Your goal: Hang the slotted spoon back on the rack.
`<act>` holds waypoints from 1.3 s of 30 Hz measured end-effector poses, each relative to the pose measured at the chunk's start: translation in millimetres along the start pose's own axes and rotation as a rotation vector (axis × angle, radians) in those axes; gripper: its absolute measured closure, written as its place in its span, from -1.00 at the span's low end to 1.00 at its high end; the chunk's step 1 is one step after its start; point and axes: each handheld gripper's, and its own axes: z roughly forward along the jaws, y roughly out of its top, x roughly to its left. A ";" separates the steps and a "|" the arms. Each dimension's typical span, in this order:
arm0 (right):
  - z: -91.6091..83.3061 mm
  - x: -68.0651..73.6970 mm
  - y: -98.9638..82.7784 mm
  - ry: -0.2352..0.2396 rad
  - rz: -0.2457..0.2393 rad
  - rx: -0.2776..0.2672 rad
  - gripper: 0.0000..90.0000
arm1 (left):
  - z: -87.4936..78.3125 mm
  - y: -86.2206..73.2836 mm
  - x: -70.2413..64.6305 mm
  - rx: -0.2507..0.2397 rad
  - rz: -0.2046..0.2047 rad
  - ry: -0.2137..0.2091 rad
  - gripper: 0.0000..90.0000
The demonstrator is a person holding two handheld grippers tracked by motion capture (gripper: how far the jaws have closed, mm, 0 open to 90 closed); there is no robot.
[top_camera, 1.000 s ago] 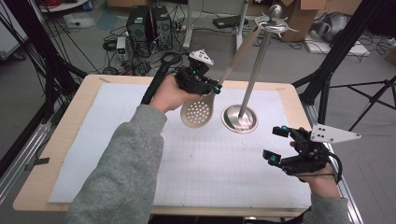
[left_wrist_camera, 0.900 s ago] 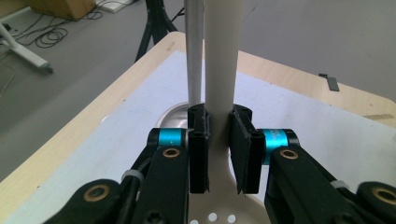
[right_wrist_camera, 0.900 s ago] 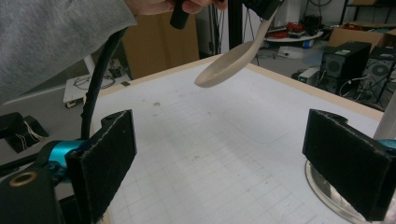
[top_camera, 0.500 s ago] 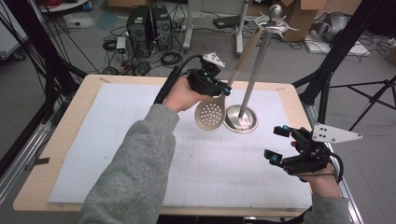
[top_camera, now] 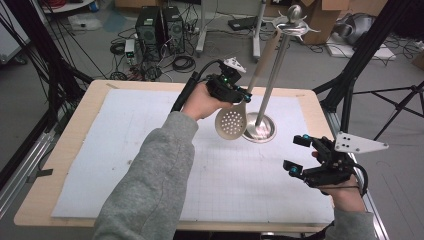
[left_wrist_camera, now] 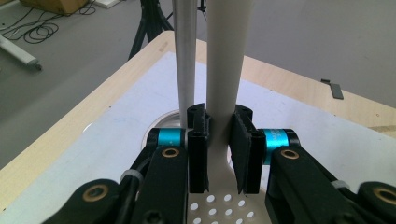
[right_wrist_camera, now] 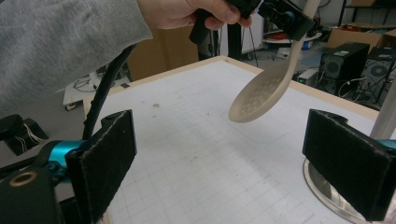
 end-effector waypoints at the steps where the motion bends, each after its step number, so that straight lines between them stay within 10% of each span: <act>1: -0.3 0.1 0.1 0.001 0.001 0.000 -0.80 | 1.0 0.1 0.1 -0.001 0.001 -0.001 0.72; 21: -3.4 -1.3 -0.8 -0.005 0.006 -0.006 -0.80 | 13.3 2.5 -0.7 -0.030 0.000 -0.035 0.61; 39: -4.8 -3.0 -1.9 -0.017 0.008 -0.005 -0.80 | -28.3 -29.5 3.5 -0.148 0.048 -0.126 -0.21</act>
